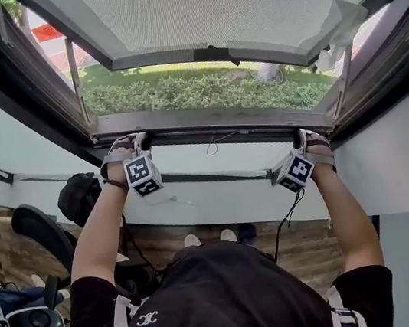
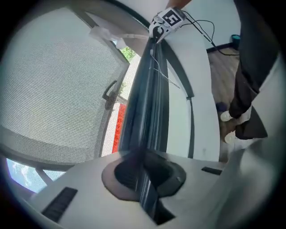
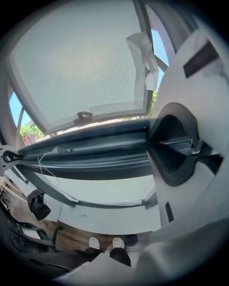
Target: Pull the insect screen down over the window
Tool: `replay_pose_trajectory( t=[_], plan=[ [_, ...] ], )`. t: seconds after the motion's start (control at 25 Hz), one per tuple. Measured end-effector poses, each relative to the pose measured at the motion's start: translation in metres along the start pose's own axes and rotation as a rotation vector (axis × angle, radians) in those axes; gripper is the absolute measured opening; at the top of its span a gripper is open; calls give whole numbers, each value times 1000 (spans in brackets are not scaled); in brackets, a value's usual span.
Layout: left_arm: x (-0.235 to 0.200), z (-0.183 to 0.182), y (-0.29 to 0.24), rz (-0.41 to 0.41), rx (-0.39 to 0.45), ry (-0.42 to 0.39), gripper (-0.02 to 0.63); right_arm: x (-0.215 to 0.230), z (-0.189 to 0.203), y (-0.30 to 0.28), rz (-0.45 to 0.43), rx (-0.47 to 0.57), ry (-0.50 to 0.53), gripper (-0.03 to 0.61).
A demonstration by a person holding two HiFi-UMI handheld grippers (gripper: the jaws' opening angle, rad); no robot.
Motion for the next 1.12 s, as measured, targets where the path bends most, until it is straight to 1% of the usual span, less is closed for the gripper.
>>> replay_pose_trajectory(
  t=[0.08, 0.16, 0.24, 0.32, 0.44, 0.48, 0.52, 0.56, 0.6, 0.68, 0.8, 0.92, 1.12],
  plan=[
    [9, -1, -9, 34, -32, 4, 21, -13, -2, -8, -46, -36, 28, 28],
    [17, -3, -11, 55, -51, 7, 10, -26, -5, -11, -56, -56, 49, 17],
    [20, 0, -11, 62, -57, 3, 12, -31, -4, -10, -72, -64, 52, 17],
    [17, 3, -20, 48, -59, -12, 12, -26, -5, -11, -80, -61, 60, 17],
    [12, 2, -21, 3, -42, -24, 17, -21, -6, -9, -51, -42, 77, 23],
    [6, 0, -17, -26, -29, -22, 20, -15, -6, -8, -21, -37, 74, 45],
    [1, -1, -14, -48, -20, -19, 21, -7, -6, -6, 16, -37, 69, 25],
    [-3, -3, -11, -53, -13, -8, 21, 0, -6, -4, 39, -43, 65, 28],
    [-6, -4, -9, -36, -11, 5, 21, 2, -5, -4, 36, -52, 63, 26],
    [-3, -1, -9, 25, -30, 5, 23, 1, -4, -4, 2, -60, 64, 26],
    [5, 1, -9, 95, -37, -13, 20, -6, -3, 2, -77, -59, 66, 25],
    [16, 2, -15, 146, -43, -11, 20, -17, -4, -1, -135, -82, 102, 25],
    [18, 2, -18, 173, -51, 1, 21, -21, -4, -12, -126, -88, 147, 21]
  ],
)
Point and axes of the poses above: the fingertips, and each gripper's own axes: y backward along the fingers, x to its right, z out of its underside, the point moved 1 cm from there along y, backward along the fingers, and after that the axes turned 6 degrees about -x, right-handed, at the moved point
